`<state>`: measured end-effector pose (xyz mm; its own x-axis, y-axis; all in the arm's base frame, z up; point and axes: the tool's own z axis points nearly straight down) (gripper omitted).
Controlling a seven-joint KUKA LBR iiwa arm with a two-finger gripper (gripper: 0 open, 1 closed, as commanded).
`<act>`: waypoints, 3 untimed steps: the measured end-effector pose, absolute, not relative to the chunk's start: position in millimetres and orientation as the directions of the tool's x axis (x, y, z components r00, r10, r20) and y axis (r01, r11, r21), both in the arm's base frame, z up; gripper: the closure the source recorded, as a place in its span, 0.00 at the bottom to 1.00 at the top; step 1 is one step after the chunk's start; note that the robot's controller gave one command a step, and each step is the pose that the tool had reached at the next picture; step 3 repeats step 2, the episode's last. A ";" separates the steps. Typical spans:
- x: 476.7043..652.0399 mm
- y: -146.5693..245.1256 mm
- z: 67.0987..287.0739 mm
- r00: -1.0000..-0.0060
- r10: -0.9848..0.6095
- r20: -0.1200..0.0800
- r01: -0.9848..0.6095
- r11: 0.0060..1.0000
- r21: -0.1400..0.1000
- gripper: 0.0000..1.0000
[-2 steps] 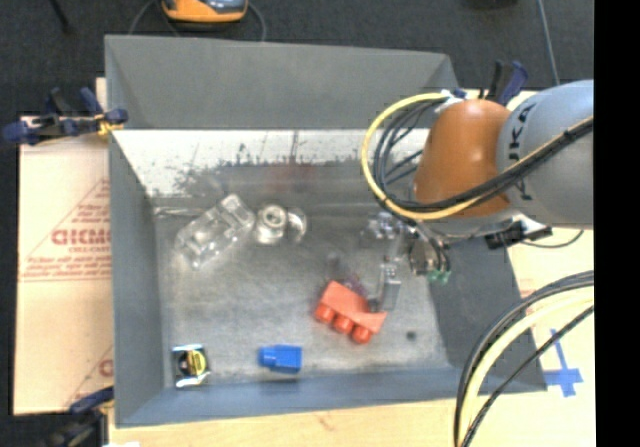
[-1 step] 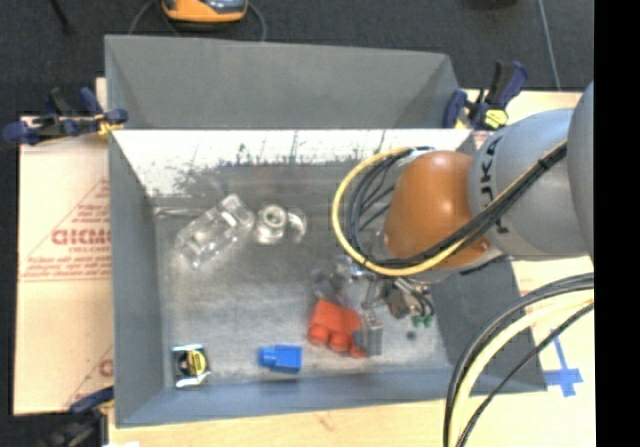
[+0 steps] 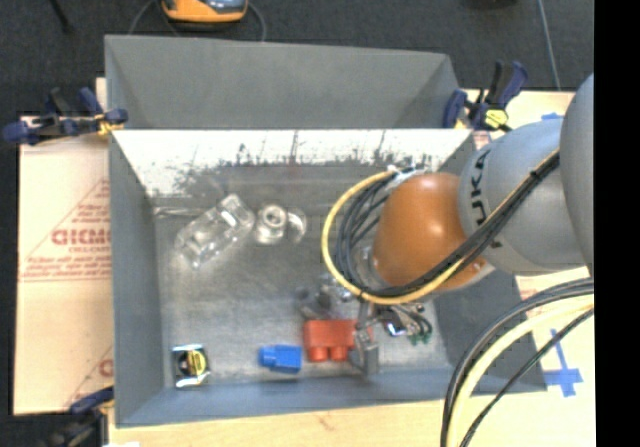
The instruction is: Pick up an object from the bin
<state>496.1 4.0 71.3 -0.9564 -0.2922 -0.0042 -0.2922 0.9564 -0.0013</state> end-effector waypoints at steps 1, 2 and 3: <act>496.6 3.9 73.2 -0.957 -0.291 -0.007 -0.291 0.957 -0.002 1.00; 480.5 -13.4 226.4 -0.765 -0.644 -0.006 -0.644 0.765 -0.006 1.00; 480.5 -13.4 226.4 -0.765 -0.644 -0.006 -0.644 0.765 -0.006 1.00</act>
Offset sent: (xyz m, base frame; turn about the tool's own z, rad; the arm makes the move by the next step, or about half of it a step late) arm 0.0000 0.0000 0.0000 0.0000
